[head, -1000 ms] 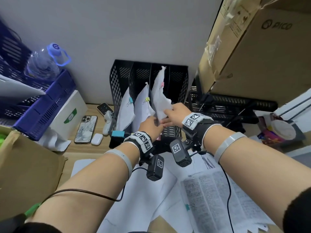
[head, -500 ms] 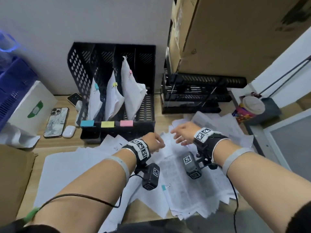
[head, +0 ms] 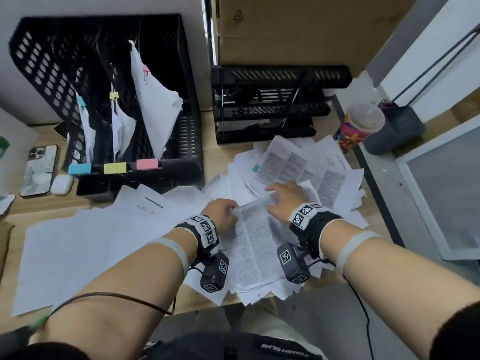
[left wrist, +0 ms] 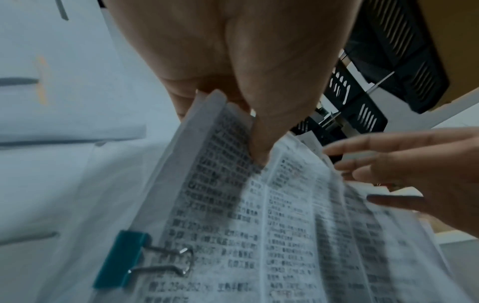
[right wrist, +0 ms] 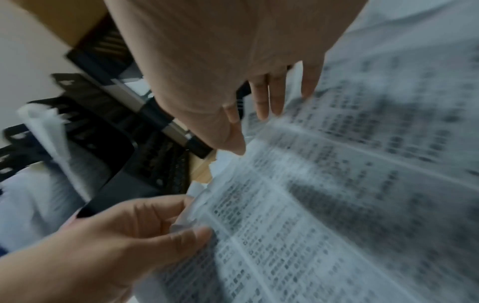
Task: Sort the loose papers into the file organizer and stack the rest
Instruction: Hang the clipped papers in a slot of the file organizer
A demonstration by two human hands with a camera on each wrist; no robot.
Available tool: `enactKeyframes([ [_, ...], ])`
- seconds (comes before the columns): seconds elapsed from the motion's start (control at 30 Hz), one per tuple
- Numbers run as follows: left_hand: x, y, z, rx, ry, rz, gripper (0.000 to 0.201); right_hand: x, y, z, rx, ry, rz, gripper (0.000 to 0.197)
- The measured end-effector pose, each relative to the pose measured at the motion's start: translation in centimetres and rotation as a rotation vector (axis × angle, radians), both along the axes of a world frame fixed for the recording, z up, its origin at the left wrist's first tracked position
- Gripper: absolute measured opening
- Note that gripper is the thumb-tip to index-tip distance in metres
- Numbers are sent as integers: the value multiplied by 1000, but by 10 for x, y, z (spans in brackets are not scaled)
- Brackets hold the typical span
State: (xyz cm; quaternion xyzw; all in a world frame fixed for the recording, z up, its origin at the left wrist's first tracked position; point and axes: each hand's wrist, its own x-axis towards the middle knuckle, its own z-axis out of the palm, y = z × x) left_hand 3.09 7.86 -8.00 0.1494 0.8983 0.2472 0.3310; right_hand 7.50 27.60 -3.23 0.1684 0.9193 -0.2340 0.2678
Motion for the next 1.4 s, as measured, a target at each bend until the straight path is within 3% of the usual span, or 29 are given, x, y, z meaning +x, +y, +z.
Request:
enactKeyframes([
  [0.07,-3,0,13,81,0,36,15,-12,-7,14,103,4,130,51],
  [0.17,-11,-6,31,174,33,150,6,-30,-17,26,77,-56,266,11],
  [0.2,-15,-11,36,198,55,219,3,-34,-19,27,22,-57,269,11],
  [0.3,-24,-38,48,219,82,397,25,-45,-22,32,-87,6,217,15],
  [0.4,-31,-74,58,182,73,529,32,-55,-29,37,-167,43,160,14],
  [0.6,-27,-137,84,75,-38,665,26,-72,-61,49,-187,88,204,18],
  [0.73,-12,-177,89,167,-155,815,33,-78,-95,57,-214,104,238,11],
  [0.93,13,-219,101,264,-92,1017,32,-80,-140,58,-241,126,205,17],
  [1.03,22,-227,106,311,-63,1007,23,-79,-162,63,-242,157,221,7],
  [1.13,21,-232,112,367,-38,1010,22,-75,-184,68,-129,263,226,29],
  [1.3,3,-234,134,367,116,937,16,-57,-230,91,79,438,572,66],
  [1.4,-15,-237,144,323,199,901,28,-53,-251,97,103,572,537,90],
])
